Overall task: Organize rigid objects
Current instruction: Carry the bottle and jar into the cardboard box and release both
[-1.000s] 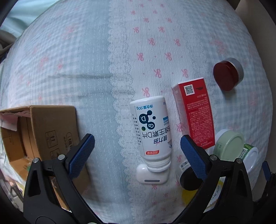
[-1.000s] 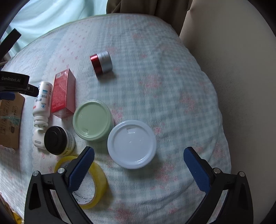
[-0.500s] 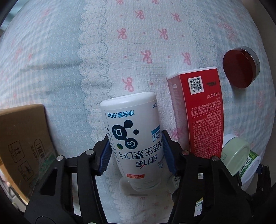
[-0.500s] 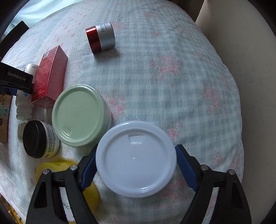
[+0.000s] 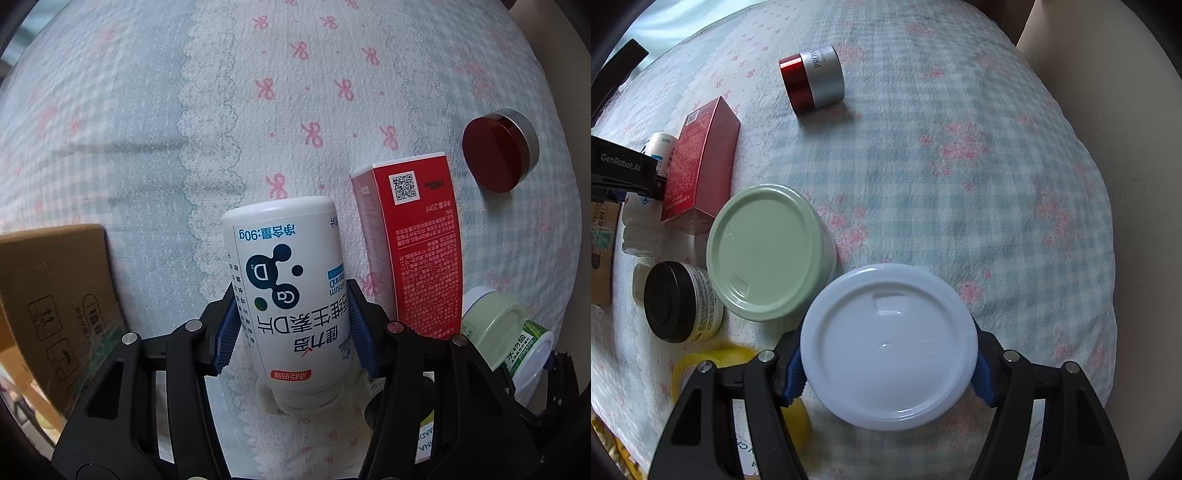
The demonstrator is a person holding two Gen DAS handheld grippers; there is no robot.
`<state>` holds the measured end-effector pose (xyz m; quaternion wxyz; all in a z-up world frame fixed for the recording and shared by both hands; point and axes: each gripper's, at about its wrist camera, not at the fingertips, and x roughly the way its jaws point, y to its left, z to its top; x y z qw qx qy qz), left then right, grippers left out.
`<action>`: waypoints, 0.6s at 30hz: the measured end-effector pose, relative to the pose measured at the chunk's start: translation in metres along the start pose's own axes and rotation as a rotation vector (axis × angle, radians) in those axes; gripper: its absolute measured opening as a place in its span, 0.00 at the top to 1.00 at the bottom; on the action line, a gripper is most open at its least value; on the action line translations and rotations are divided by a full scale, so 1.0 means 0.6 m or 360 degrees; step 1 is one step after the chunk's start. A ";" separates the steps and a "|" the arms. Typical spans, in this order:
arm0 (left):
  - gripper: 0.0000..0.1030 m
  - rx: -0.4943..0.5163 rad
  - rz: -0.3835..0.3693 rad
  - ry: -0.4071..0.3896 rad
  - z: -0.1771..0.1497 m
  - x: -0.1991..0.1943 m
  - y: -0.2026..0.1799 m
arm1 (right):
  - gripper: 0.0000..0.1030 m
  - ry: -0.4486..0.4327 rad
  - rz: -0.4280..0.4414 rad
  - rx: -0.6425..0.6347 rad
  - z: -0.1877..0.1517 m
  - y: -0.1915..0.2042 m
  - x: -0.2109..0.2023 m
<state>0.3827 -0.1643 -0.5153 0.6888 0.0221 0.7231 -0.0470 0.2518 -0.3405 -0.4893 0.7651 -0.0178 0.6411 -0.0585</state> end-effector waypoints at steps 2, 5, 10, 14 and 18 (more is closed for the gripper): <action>0.52 0.0011 -0.0008 -0.0030 -0.004 -0.022 -0.001 | 0.36 -0.0015 -0.0008 0.0015 -0.005 -0.003 -0.015; 0.53 0.0022 -0.0024 -0.0087 -0.014 -0.062 0.008 | 0.36 -0.0046 -0.0016 0.0032 -0.005 -0.013 -0.040; 0.53 0.0018 -0.0074 -0.0207 -0.037 -0.164 0.027 | 0.36 -0.0126 -0.0036 0.0054 -0.006 -0.023 -0.105; 0.53 0.0041 -0.0096 -0.0346 -0.066 -0.256 0.039 | 0.36 -0.0207 -0.0066 0.0056 -0.008 -0.018 -0.176; 0.53 0.0055 -0.0127 -0.0473 -0.113 -0.337 0.066 | 0.36 -0.0287 -0.0080 0.0065 -0.008 -0.006 -0.252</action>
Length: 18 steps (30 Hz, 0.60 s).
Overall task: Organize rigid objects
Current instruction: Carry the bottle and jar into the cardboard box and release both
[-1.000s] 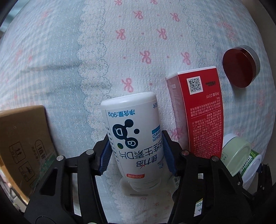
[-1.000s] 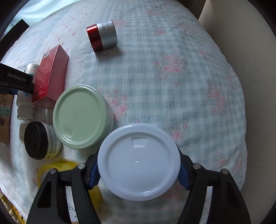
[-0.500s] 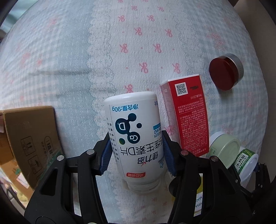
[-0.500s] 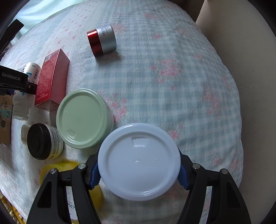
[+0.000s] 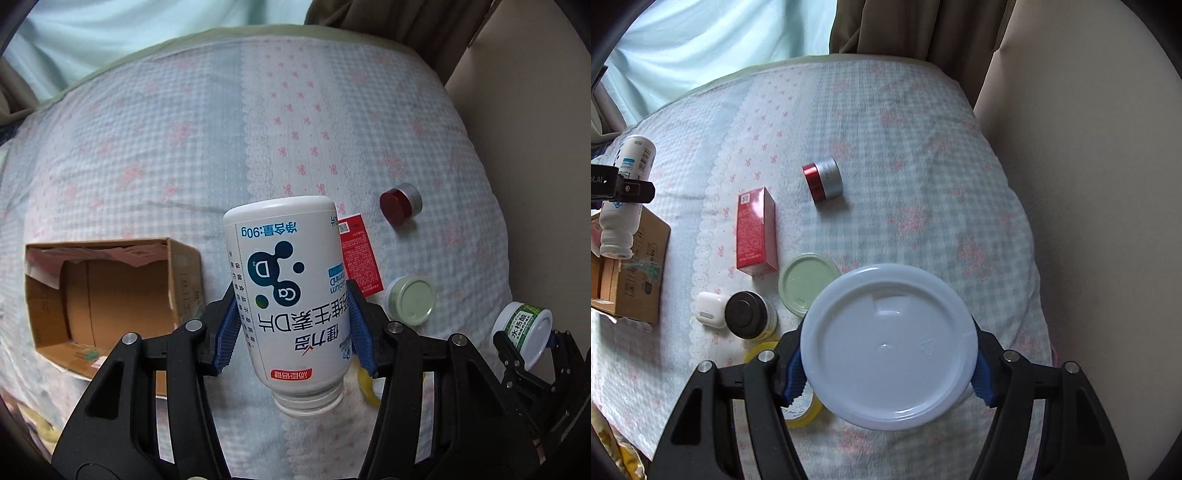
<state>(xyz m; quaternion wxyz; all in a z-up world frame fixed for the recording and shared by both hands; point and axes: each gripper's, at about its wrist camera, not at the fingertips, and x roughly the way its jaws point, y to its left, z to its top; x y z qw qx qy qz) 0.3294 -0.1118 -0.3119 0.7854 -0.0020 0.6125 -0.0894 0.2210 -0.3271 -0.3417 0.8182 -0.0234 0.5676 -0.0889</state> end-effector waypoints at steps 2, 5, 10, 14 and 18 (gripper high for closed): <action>0.53 -0.0003 -0.0023 -0.0052 -0.011 -0.040 0.025 | 0.36 -0.0043 -0.0003 0.0008 0.007 0.009 -0.047; 0.53 -0.0019 -0.0067 -0.0126 -0.020 -0.101 0.067 | 0.36 -0.0119 -0.0008 0.0016 0.023 0.032 -0.120; 0.54 0.0001 -0.0099 -0.0251 -0.053 -0.200 0.165 | 0.36 -0.0262 0.0000 0.0000 0.047 0.110 -0.244; 0.54 0.0021 -0.0118 -0.0303 -0.074 -0.254 0.263 | 0.36 -0.0329 0.0062 0.0034 0.061 0.200 -0.323; 0.54 0.0054 -0.0104 -0.0328 -0.089 -0.282 0.363 | 0.36 -0.0370 0.0116 0.0048 0.065 0.303 -0.373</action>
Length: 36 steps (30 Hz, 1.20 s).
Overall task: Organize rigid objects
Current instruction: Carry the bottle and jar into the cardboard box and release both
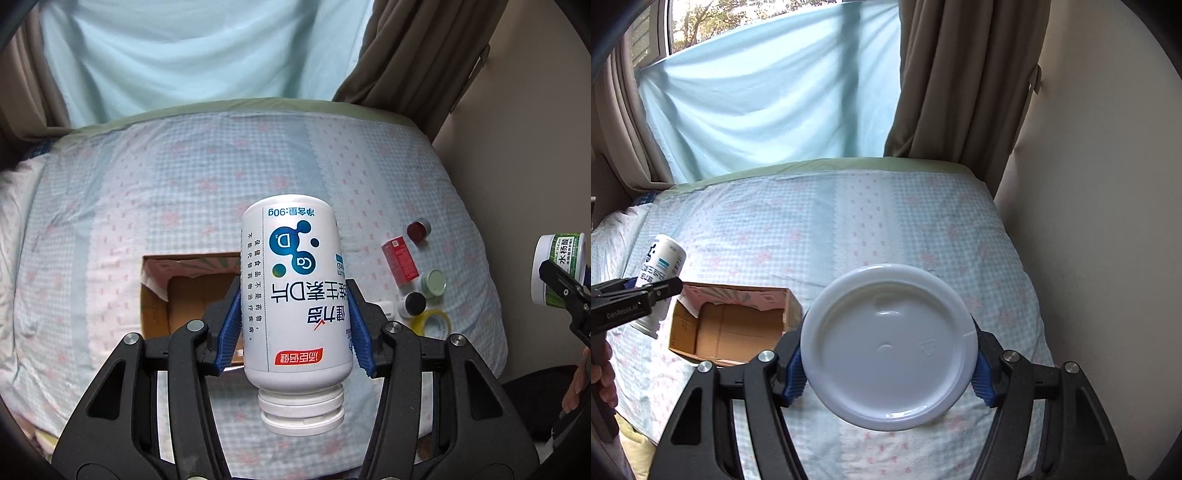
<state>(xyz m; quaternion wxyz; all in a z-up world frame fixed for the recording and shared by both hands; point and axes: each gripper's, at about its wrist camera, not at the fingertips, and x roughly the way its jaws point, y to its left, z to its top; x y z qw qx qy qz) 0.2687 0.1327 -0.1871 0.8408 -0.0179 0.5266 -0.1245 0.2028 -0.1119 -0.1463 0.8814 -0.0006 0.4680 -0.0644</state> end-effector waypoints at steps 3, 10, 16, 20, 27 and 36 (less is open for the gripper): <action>0.54 0.0019 0.0014 0.0013 -0.011 -0.007 0.072 | 0.36 0.0023 0.0107 0.0059 0.002 0.074 0.000; 0.54 0.0009 0.0045 0.0095 -0.035 0.034 0.190 | 0.36 0.0148 0.0231 0.0038 -0.008 0.226 0.050; 0.54 -0.0044 0.0026 0.0200 -0.043 0.103 0.240 | 0.36 0.0291 0.0279 -0.0042 -0.013 0.298 0.138; 0.54 -0.0016 0.0026 0.0295 -0.040 0.166 0.248 | 0.36 0.0384 0.0293 -0.0115 -0.028 0.321 0.214; 0.54 0.0133 0.0058 0.0475 -0.046 0.299 0.241 | 0.36 0.0578 0.0301 -0.0206 -0.066 0.352 0.356; 0.54 0.0300 0.0117 0.0686 -0.082 0.440 0.230 | 0.36 0.0785 0.0282 -0.0388 -0.122 0.366 0.489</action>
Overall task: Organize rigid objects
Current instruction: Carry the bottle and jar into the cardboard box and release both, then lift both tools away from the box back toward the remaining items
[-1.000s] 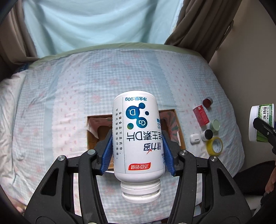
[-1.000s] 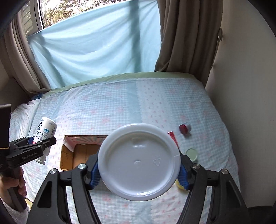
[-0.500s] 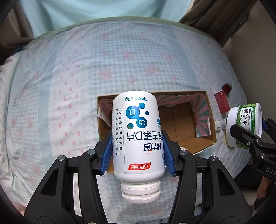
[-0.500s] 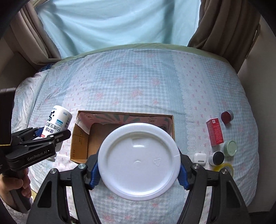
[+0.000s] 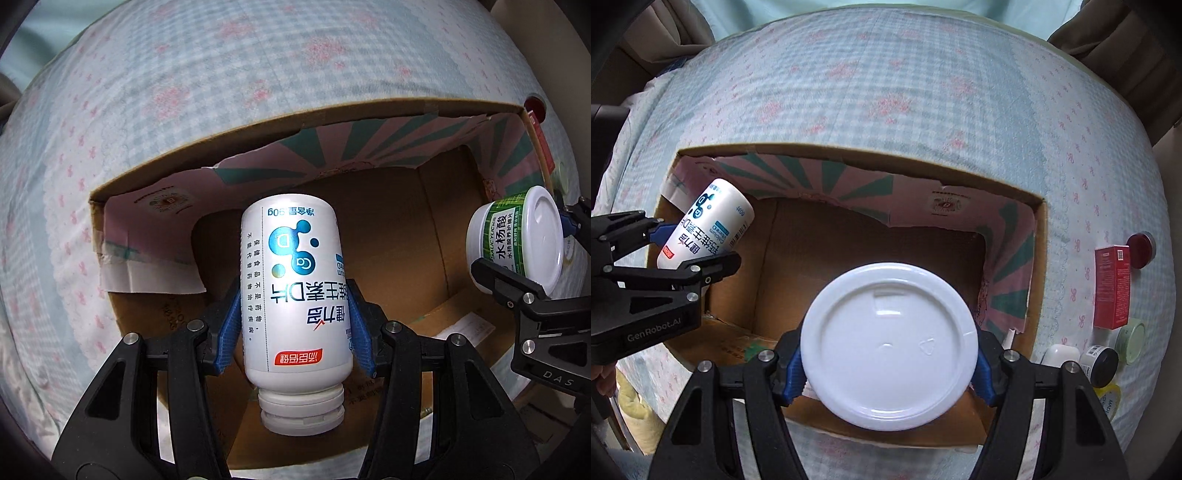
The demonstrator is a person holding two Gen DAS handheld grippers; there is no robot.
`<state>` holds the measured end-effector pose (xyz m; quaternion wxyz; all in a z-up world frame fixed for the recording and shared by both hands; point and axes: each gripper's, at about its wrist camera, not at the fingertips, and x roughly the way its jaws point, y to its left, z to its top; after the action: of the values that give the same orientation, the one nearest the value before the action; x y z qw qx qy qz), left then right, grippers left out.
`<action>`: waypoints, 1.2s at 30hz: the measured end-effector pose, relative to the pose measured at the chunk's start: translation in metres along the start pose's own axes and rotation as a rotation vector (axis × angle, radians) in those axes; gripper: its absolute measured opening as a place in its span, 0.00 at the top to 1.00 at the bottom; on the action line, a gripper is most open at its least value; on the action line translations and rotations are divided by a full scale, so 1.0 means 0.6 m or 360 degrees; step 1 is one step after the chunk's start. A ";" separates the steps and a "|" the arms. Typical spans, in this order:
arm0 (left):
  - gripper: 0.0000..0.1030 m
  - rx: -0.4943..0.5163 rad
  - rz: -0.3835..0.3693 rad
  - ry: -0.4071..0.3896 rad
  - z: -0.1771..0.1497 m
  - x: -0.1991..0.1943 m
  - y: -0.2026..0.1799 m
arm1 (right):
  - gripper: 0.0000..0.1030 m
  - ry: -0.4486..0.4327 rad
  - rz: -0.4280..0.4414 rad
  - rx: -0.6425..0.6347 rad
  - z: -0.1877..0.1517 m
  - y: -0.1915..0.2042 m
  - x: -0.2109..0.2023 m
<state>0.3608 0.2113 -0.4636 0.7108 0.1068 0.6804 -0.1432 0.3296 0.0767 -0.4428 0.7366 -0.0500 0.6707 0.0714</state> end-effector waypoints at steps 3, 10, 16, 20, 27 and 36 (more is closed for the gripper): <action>0.54 0.0046 0.0032 0.0024 0.006 0.018 -0.006 | 0.36 0.0042 0.0014 -0.0024 0.005 0.000 0.024; 0.52 0.0114 0.0009 0.0023 0.019 0.011 -0.019 | 0.36 0.0016 0.0022 -0.0154 0.005 0.011 0.025; 0.00 0.0148 0.0061 -0.0124 0.018 -0.043 -0.018 | 0.00 -0.0082 0.0078 -0.0210 -0.008 0.011 0.002; 0.00 0.0120 0.0052 -0.0119 0.011 -0.053 -0.010 | 0.00 -0.0037 0.0115 -0.0217 -0.028 0.014 -0.012; 0.00 0.0058 0.0046 -0.0201 -0.010 -0.116 -0.005 | 0.00 -0.0067 0.0081 -0.0129 -0.033 0.013 -0.055; 0.00 0.0002 0.0050 -0.0362 -0.054 -0.222 -0.006 | 0.00 -0.0139 0.0056 -0.0074 -0.056 0.022 -0.141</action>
<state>0.3246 0.2268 -0.3322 0.7855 0.1010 0.5934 -0.1438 0.2869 0.0810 -0.3616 0.7626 -0.0521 0.6367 0.1018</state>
